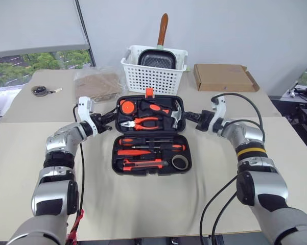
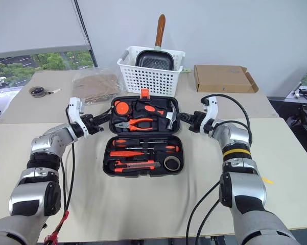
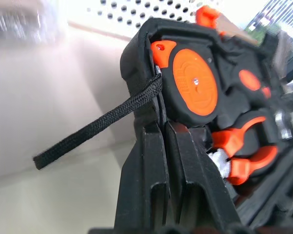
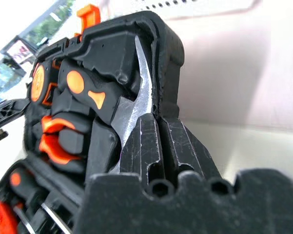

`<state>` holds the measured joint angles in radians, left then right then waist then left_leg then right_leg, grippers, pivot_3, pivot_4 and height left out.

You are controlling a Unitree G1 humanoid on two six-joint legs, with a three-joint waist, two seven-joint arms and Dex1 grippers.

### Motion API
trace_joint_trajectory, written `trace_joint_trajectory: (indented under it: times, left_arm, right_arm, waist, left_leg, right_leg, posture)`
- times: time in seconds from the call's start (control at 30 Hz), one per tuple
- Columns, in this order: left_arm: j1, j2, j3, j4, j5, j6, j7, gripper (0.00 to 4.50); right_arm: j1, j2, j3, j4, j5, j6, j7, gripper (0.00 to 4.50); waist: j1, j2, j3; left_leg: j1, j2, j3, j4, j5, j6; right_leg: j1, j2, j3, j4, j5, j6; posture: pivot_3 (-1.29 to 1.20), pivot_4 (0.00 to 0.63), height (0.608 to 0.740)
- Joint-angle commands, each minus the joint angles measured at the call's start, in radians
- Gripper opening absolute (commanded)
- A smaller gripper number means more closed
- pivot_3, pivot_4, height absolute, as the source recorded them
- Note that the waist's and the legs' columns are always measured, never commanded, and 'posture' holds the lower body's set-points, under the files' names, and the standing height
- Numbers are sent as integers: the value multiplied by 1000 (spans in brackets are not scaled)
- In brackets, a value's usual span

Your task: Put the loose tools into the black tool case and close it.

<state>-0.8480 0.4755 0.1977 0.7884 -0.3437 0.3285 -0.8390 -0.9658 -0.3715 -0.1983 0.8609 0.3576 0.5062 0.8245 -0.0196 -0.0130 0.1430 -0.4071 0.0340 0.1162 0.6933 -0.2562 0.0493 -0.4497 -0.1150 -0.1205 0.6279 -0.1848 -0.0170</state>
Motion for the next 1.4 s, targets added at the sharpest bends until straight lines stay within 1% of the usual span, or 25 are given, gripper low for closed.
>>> trace_joint_trajectory:
  times: [0.03,0.13,0.23,0.37,0.53,0.63,0.7,0.77,0.83,0.9,0.93,0.97,1.0,1.03,1.07,1.1,1.13,1.17,1.2,1.23,1.27,1.33,1.4]
  left_arm:
    - [-60,1,6,-37,17,-139,-4,64]
    - [-19,5,-31,-81,66,-273,-39,64]
    - [34,14,-64,-116,105,-327,-49,64]
    - [132,24,-75,-197,152,-476,-22,64]
    - [225,22,-68,-283,175,-622,14,64]
    - [273,27,-55,-313,174,-647,41,64]
    - [313,31,-49,-336,163,-642,39,64]
    - [361,28,-43,-376,126,-608,14,64]
    - [416,28,-40,-437,86,-572,-16,64]
    - [472,37,-42,-508,32,-515,-56,694]
    - [497,45,-43,-543,-4,-471,-87,859]
    - [523,50,-40,-568,-29,-444,-106,1242]
    - [545,55,-38,-591,-55,-412,-123,1692]
    - [572,66,-34,-618,-86,-376,-150,1983]
    - [601,79,-21,-640,-111,-351,-168,2320]
    - [623,89,-4,-655,-129,-329,-175,2710]
    - [642,97,15,-666,-147,-305,-174,3053]
    - [656,104,33,-672,-163,-282,-169,3434]
    - [669,112,54,-673,-181,-264,-165,3699]
    - [682,116,77,-674,-198,-250,-156,4109]
    - [691,117,106,-674,-223,-228,-145,4422]
    - [695,107,149,-669,-253,-194,-104,4422]
    - [681,94,171,-662,-268,-174,-72,4422]
  right_arm:
    - [-22,1,6,-97,5,-112,56,0]
    - [11,-4,31,-124,-22,-232,103,0]
    - [58,-11,56,-150,-46,-333,152,0]
    - [134,-18,83,-213,-84,-486,191,0]
    - [220,-21,104,-293,-107,-649,216,0]
    - [271,-26,110,-335,-112,-754,224,0]
    - [307,-18,100,-371,-93,-791,216,0]
    - [350,-20,102,-401,-94,-836,212,0]
    - [391,-21,99,-441,-68,-835,225,0]
    - [427,-32,100,-492,-41,-779,232,0]
    - [446,-43,106,-521,-22,-742,252,353]
    - [465,-51,109,-541,-14,-727,262,709]
    - [483,-59,112,-560,-12,-719,269,974]
    - [505,-69,113,-580,-13,-713,273,1275]
    - [539,-96,120,-615,-8,-672,294,1571]
    - [572,-125,123,-650,3,-631,321,1983]
    - [602,-155,125,-682,16,-592,344,2291]
    - [627,-185,127,-710,28,-545,359,2663]
    - [659,-226,132,-747,46,-482,383,2934]
    - [697,-270,137,-789,63,-427,416,3349]
    - [742,-319,146,-842,84,-365,450,3448]
    - [814,-380,157,-943,135,-257,477,3448]
    - [863,-411,181,-1029,156,-187,478,3448]
  waist:
    - [1,0,0]
    - [1,0,0]
    - [2,0,0]
    - [3,0,0]
    - [4,0,0]
    - [5,0,0]
    - [5,0,0]
    - [4,0,0]
    - [3,0,0]
    - [3,0,0]
    - [4,0,0]
    - [5,0,0]
    - [5,0,0]
    - [6,0,0]
    - [6,0,0]
    - [8,1,0]
    - [9,1,0]
    - [14,1,1]
    - [16,1,1]
    - [19,1,1]
    - [22,1,1]
    - [30,1,1]
    - [32,0,1]
  left_leg:
    - [-1,0,0,0,0,0]
    - [-2,0,1,0,0,0]
    - [-3,-1,1,-1,0,0]
    - [-3,-1,2,-1,0,1]
    - [0,0,2,0,0,1]
    - [1,0,2,0,0,1]
    - [2,0,2,0,0,1]
    - [3,1,2,0,0,1]
    - [4,2,2,0,0,0]
    - [4,2,2,0,0,0]
    - [4,2,2,0,0,0]
    - [4,2,2,0,0,0]
    - [4,2,2,0,0,0]
    - [5,2,2,0,0,1]
    - [7,2,2,0,-1,1]
    - [8,2,1,0,-3,4]
    - [9,3,0,0,-6,9]
    - [10,3,0,0,-6,10]
    - [10,3,-1,1,-6,10]
    - [10,3,-1,1,-6,10]
    - [9,3,-1,2,-6,10]
    - [9,3,-2,2,-6,10]
    - [9,4,-3,2,-7,8]
  right_leg:
    - [-1,0,0,0,0,0]
    - [-2,0,0,-1,0,0]
    - [-2,0,0,-3,0,0]
    - [-2,0,0,-4,0,1]
    - [-1,0,0,-2,0,0]
    - [0,0,1,-2,0,1]
    - [0,-1,1,-2,0,1]
    - [0,-1,1,-2,0,1]
    - [0,0,1,-2,0,0]
    - [0,0,2,-1,0,0]
    - [0,0,2,-1,0,0]
    - [0,0,2,-1,0,0]
    - [1,-1,2,-1,0,0]
    - [2,0,2,-2,0,0]
    - [4,-1,2,-2,-1,1]
    - [6,-1,1,-2,-2,3]
    - [7,-1,1,-3,-5,8]
    - [7,-1,1,-3,-5,8]
    - [8,-2,1,-3,-6,8]
    - [7,-2,1,-3,-6,7]
    - [7,-3,1,-3,-6,7]
    - [7,-6,0,-3,-6,7]
    - [8,-10,-2,-4,-6,7]
  posture:
    - [0,150,700]
    - [0,150,700]
    - [0,150,700]
    - [0,150,700]
    - [0,150,700]
    - [0,150,700]
    - [0,150,700]
    - [0,150,700]
    - [0,150,700]
    - [0,150,700]
    - [0,150,700]
    - [0,150,700]
    - [0,150,700]
    - [0,150,700]
    - [0,150,700]
    - [0,150,700]
    - [0,150,700]
    - [0,150,700]
    - [0,150,700]
    - [0,150,700]
    - [0,150,700]
    - [0,150,700]
    - [0,150,700]
